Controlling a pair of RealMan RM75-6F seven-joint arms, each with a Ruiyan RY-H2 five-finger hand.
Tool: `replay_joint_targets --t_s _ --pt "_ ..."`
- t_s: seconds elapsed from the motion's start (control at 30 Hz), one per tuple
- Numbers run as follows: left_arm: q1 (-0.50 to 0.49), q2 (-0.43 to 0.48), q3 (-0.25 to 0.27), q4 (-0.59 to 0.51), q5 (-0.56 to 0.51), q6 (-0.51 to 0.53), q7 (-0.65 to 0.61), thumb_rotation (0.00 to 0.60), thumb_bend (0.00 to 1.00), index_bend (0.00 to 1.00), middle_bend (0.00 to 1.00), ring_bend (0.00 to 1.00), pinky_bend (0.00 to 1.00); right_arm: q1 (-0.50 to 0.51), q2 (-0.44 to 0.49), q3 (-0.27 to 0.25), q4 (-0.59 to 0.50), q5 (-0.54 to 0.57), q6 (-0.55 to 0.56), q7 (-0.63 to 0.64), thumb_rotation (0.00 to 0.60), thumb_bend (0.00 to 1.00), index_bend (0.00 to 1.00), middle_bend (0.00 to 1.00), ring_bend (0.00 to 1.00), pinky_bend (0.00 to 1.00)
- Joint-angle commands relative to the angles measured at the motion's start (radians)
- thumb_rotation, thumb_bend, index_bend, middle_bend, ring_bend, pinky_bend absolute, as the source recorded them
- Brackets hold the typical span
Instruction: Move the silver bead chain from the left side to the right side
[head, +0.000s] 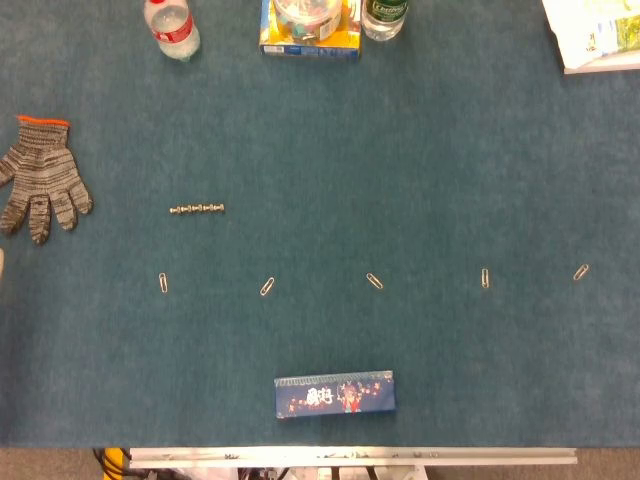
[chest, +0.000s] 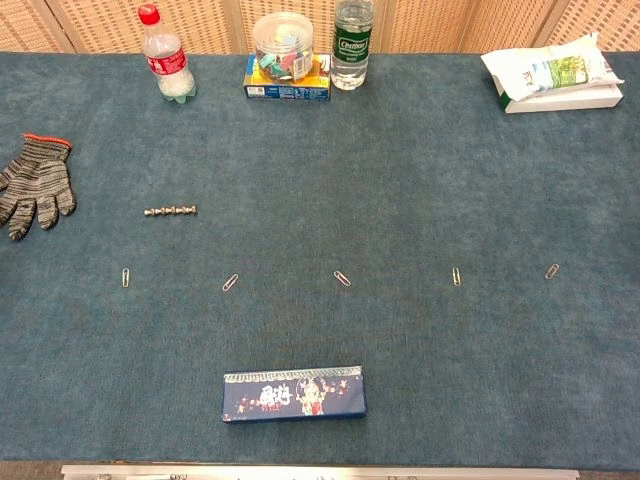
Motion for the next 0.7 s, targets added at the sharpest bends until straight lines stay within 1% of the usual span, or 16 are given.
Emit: replay_joint_targets --t_s 0.03,0.2,0.4,0.47,0.57,0.7 --pt "0.001 -0.001 0.000 0.005 -0.006 -0.003 -0.003 0.600 0.36 0.36 0.14 0.05 0.07 0.002 -0.001 0.001 0.001 -0.001 -0.001 0.000 0.600 0.26 0.30 0.31 0.23 0.35" --pt "0.002 0.000 -0.003 0.008 -0.013 -0.006 -0.010 0.600 0.36 0.36 0.14 0.05 0.07 0.010 0.000 -0.001 -0.001 0.000 -0.014 -0.006 0.600 0.26 0.30 0.31 0.23 0.35" --pt "-0.002 -0.004 -0.004 0.013 -0.017 -0.015 -0.026 0.600 0.36 0.36 0.14 0.05 0.07 0.017 0.008 0.002 0.001 0.005 -0.023 0.020 0.600 0.26 0.30 0.31 0.23 0.35" --pt "-0.005 -0.005 -0.003 0.017 -0.015 -0.021 -0.028 0.600 0.34 0.36 0.14 0.05 0.07 0.018 0.013 0.004 0.000 0.012 -0.028 0.025 0.600 0.25 0.30 0.31 0.23 0.35" --pt "-0.012 -0.006 0.001 0.018 0.003 -0.027 -0.052 0.600 0.29 0.36 0.14 0.05 0.07 0.018 0.017 0.011 -0.004 0.018 -0.022 0.029 0.600 0.26 0.30 0.31 0.23 0.35" --pt "-0.028 0.014 0.013 0.006 0.027 -0.055 -0.091 0.600 0.28 0.36 0.13 0.04 0.07 0.017 0.022 0.020 -0.010 0.019 -0.007 0.031 0.600 0.26 0.30 0.31 0.23 0.35"
